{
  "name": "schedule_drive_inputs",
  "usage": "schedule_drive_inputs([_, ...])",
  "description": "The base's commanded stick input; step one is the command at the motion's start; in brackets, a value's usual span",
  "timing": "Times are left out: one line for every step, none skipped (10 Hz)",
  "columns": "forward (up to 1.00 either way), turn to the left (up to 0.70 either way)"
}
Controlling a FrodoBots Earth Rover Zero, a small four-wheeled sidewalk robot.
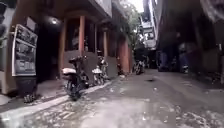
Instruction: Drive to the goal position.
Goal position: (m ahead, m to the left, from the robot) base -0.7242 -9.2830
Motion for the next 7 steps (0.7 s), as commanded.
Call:
schedule_drive_inputs([1.00,0.00])
schedule_drive_inputs([1.00,0.00])
schedule_drive_inputs([1.00,0.00])
schedule_drive_inputs([1.00,0.00])
schedule_drive_inputs([1.00,0.00])
schedule_drive_inputs([1.00,0.00])
schedule_drive_inputs([1.00,0.00])
